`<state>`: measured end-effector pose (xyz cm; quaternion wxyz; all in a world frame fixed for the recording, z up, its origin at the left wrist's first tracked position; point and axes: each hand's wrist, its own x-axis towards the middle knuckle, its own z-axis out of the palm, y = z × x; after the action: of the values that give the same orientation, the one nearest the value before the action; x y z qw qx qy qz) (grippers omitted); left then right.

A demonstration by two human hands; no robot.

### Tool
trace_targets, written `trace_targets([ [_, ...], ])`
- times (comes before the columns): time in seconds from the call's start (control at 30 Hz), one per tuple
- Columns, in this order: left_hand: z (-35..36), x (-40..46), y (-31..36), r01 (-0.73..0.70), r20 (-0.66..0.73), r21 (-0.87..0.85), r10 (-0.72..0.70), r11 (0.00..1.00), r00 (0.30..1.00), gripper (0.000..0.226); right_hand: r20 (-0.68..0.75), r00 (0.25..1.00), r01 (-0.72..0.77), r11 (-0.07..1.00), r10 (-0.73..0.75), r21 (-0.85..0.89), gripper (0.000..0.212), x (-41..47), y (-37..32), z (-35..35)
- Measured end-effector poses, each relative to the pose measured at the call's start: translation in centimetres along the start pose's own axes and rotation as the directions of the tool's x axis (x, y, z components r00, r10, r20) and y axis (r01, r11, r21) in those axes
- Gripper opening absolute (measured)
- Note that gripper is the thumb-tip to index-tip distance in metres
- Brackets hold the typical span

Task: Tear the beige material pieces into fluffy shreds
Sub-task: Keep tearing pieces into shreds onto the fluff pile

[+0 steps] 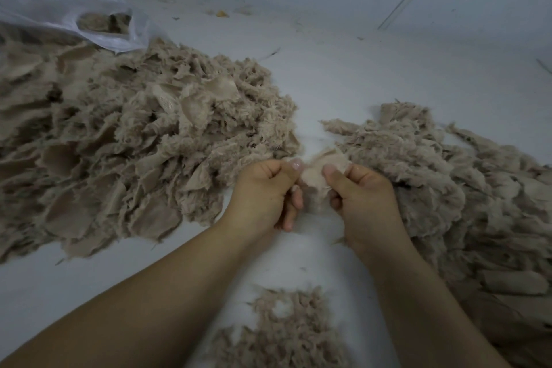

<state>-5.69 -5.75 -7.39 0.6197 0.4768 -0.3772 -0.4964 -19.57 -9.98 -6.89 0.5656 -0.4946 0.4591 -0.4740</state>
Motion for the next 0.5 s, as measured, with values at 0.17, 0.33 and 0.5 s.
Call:
trace_targets([
  [0.17, 0.3, -0.6, 1.0, 0.026, -0.038, -0.108, -0.030, 0.994, 0.999, 0.043, -0.056, 0.997, -0.044, 0.997, 0.047, 0.057, 0.044, 0.3, 0.0, -0.3],
  [0.33, 1.6, -1.1, 1.4, 0.066, 0.190, 0.290, -0.125, 0.955, 0.974, 0.043, 0.034, 0.999, -0.045, 0.992, 0.041, 0.119, 0.035, -0.3, 0.1, 0.1],
  [0.5, -0.5, -1.2, 2.5, 0.042, 0.454, 0.445, -0.266, 0.895, 0.851, 0.021, -0.105, 0.994, -0.012, 1.000, 0.014, 0.024, 0.045, -0.1, -0.1, -0.1],
])
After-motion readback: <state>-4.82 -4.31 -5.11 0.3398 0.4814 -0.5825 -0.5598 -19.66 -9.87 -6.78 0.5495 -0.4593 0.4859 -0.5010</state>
